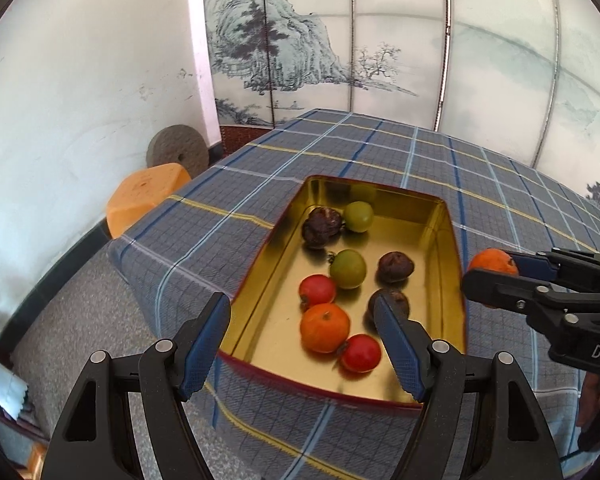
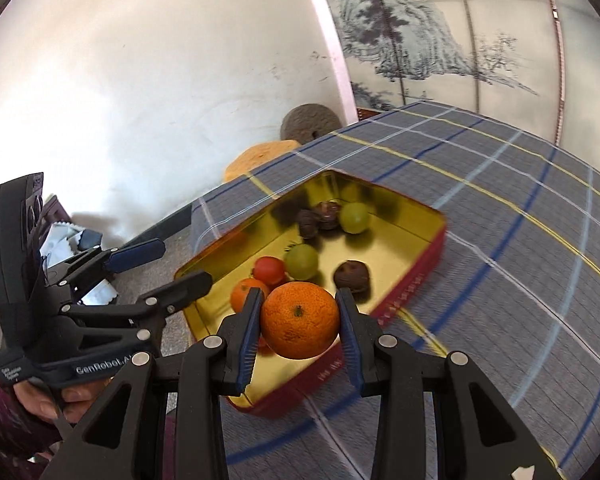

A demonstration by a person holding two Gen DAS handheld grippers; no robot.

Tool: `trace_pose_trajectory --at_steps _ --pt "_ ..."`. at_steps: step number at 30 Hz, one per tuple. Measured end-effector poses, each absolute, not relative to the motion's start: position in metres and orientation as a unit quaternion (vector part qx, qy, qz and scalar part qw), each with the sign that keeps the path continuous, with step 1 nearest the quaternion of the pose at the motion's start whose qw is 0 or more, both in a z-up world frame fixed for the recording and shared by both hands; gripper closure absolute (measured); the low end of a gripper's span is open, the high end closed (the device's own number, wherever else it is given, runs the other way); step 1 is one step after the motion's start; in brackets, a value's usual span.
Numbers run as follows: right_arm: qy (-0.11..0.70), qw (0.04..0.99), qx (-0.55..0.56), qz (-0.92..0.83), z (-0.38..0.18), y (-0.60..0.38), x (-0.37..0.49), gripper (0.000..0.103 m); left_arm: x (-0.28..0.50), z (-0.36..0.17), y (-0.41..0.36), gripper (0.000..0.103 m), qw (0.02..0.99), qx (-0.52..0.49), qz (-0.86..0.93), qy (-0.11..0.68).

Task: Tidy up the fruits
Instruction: 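Carry the orange in the right gripper into the tin and release it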

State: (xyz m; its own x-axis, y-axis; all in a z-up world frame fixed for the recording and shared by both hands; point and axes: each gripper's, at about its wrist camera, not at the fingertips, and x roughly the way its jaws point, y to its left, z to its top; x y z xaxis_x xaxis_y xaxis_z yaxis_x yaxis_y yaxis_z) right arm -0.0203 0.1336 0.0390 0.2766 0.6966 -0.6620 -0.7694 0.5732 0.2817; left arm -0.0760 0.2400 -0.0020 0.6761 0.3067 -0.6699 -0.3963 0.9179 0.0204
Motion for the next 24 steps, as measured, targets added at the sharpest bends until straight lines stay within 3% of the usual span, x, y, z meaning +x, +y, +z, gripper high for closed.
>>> trace_pose_trajectory --at_steps 24 --pt "0.427 0.784 -0.051 0.448 0.009 0.178 0.001 0.068 -0.079 -0.011 0.254 0.028 0.91 -0.028 0.216 0.353"
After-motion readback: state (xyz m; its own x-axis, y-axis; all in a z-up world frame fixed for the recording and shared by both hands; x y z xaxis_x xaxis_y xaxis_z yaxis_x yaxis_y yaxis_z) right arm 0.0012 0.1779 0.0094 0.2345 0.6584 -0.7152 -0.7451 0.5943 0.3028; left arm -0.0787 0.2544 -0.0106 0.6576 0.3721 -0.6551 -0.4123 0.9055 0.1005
